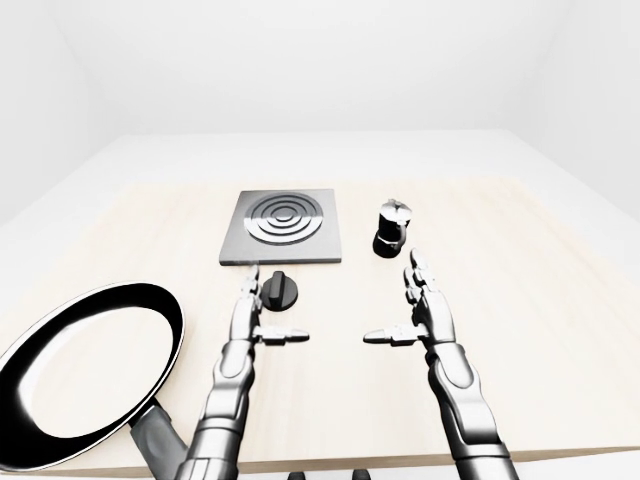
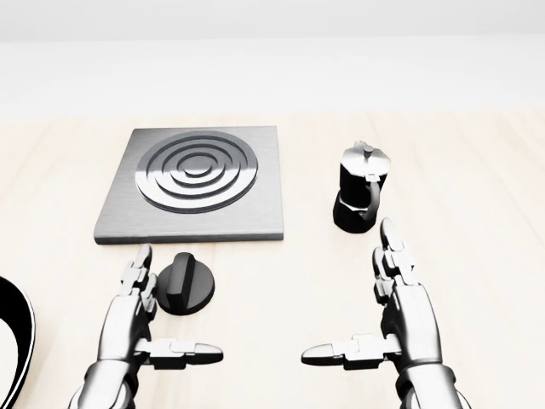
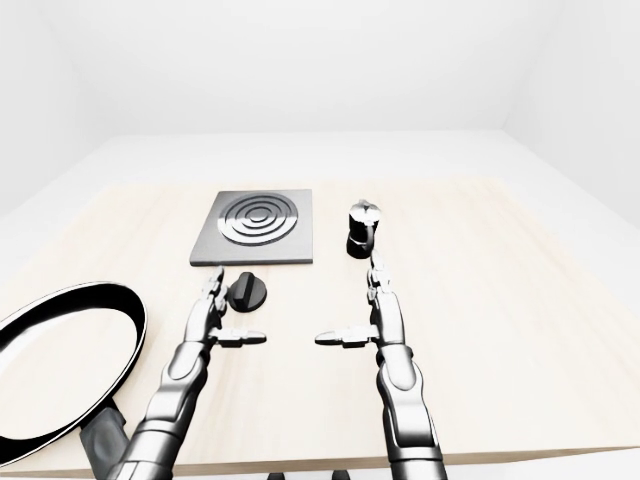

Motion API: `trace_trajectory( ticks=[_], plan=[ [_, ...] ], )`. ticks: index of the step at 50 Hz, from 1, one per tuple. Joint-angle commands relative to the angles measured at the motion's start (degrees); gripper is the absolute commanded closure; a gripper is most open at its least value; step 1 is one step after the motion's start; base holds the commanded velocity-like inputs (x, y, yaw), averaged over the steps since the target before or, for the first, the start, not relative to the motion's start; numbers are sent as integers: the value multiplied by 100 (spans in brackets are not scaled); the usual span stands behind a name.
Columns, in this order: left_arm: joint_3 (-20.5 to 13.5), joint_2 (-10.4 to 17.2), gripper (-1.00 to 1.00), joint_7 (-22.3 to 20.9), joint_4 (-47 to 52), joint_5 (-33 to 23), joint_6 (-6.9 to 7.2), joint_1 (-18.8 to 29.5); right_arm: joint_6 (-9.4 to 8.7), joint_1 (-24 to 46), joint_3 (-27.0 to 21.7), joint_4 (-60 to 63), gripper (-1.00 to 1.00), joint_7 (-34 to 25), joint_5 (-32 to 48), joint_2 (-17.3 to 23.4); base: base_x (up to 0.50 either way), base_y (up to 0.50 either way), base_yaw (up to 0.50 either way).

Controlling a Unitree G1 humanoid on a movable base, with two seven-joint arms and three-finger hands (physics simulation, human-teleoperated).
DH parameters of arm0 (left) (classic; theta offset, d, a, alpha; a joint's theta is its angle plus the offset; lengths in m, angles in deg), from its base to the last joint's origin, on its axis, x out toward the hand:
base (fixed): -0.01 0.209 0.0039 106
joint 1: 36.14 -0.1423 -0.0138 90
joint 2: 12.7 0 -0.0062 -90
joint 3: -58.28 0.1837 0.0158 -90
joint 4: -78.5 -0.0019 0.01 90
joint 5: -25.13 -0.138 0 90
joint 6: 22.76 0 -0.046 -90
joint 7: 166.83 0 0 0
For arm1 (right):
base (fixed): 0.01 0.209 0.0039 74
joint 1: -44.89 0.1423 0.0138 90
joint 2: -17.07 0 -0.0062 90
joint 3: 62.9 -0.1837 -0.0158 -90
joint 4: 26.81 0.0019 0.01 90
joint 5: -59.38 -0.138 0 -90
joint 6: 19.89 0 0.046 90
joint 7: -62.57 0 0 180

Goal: Turn on the stove.

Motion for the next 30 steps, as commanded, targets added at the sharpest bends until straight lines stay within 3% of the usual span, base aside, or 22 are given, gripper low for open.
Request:
trace_trajectory(
  ticks=[1, 12, 13, 14, 30],
  plan=[
    [52, -25, -100, 17, 81, -66, 0, -44, 12, 10, -2, -31, -100, -6, 0, 1, 0, 0, 0],
    [86, -56, -100, 20, 261, -102, 0, -108, -9, 1, 3, -4, -100, -3, 3, -1, 0, 0, 0],
    [168, -95, -100, 3, 648, -143, 135, -262, -14, -4, 8, -1, -100, -4, 5, -3, 0, 0, 0],
    [184, -109, -100, -6, 726, -159, 182, -293, -9, -4, 7, -7, -100, -4, 4, -4, 0, 0, 0],
    [317, -212, -100, -75, 385, -299, 0, -276, -51, 0, 8, 14, -100, -5, 6, -2, 0, 0, 0]
  ],
)
